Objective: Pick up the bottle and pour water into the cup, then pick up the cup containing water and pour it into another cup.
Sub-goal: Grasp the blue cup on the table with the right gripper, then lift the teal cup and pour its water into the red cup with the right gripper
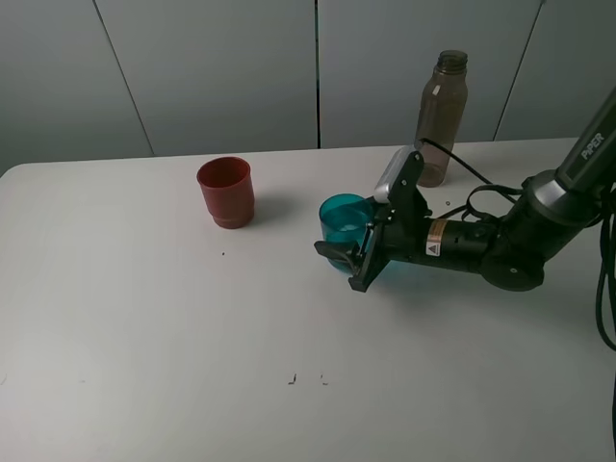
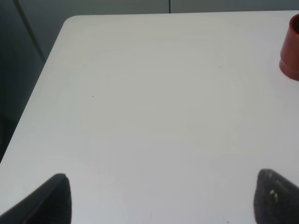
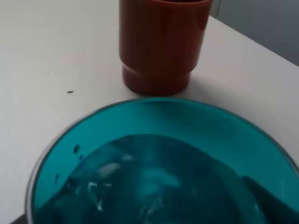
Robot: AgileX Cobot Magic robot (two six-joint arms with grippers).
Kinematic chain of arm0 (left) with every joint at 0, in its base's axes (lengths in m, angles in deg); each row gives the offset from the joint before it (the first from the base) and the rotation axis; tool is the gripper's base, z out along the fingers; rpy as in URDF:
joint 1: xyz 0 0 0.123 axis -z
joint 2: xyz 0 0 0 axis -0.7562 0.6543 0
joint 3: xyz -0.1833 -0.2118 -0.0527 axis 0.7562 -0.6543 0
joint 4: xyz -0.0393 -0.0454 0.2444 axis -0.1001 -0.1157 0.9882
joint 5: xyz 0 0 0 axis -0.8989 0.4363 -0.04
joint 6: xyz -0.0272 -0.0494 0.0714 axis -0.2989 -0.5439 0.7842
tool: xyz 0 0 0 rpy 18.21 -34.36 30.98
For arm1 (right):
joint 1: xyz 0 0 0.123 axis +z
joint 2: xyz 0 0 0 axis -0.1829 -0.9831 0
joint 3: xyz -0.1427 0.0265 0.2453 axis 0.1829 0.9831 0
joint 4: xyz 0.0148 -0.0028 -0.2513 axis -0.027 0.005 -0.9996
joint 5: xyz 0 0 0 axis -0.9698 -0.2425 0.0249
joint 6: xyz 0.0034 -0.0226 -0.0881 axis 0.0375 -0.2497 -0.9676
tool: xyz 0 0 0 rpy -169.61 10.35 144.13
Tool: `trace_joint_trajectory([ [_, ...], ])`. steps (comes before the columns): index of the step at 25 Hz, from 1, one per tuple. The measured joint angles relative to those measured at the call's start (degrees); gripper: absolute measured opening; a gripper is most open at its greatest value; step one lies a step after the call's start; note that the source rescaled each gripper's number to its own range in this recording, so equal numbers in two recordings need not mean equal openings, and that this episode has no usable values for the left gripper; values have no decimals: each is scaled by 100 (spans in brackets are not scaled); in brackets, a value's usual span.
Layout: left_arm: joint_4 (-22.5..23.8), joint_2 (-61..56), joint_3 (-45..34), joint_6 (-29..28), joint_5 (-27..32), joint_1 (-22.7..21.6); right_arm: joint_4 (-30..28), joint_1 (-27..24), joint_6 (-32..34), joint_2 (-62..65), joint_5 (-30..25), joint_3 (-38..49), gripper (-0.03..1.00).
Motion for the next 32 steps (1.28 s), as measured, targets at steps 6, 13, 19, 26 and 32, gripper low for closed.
trace_joint_trajectory([
  [6, 0, 0, 0, 0, 0, 0, 0, 0, 0, 0, 9, 0, 6],
  [13, 0, 0, 0, 0, 0, 0, 0, 6, 0, 0, 9, 0, 6],
  [19, 0, 0, 0, 0, 0, 0, 11, 6, 53, 11, -17, 0, 6],
  [26, 0, 0, 0, 0, 0, 0, 89, 6, 599, 301, -577, 0, 6],
  [32, 0, 0, 0, 0, 0, 0, 200, 6, 744, 602, -679, 0, 5],
])
